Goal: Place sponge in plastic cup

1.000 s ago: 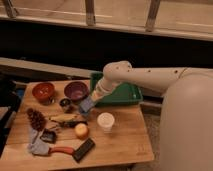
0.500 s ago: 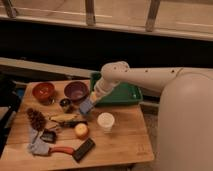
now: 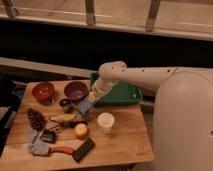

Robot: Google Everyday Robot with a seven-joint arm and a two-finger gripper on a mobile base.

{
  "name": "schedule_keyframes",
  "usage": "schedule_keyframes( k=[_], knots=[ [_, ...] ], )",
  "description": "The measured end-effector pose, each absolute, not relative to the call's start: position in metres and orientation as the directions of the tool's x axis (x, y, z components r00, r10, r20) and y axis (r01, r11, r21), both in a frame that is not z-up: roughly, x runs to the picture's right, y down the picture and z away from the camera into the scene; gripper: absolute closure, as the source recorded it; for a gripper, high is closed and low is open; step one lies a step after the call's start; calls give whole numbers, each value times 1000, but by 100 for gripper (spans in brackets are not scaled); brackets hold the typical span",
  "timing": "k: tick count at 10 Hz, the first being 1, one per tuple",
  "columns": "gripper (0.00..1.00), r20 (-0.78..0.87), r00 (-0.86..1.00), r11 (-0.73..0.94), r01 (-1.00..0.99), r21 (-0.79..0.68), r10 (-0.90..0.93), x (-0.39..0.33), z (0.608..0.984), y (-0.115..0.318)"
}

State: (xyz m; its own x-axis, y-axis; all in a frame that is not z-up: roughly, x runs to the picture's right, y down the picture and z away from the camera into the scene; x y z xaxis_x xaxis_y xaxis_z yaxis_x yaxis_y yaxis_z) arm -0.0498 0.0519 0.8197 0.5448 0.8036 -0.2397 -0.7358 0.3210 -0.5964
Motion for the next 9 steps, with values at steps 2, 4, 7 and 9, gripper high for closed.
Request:
schedule_keyframes(
  k=[2,4,7,9],
  knots=[
    [34,-234,544,324,-736,-594,806,-51,820,48],
    [34,-223,527,320,-745,-586,820,-47,819,38],
    [34,-177,485,314,-762,-566,857,-38,812,12],
    [34,-161,450,297,-778,-554,878,-31,809,3]
  ],
)
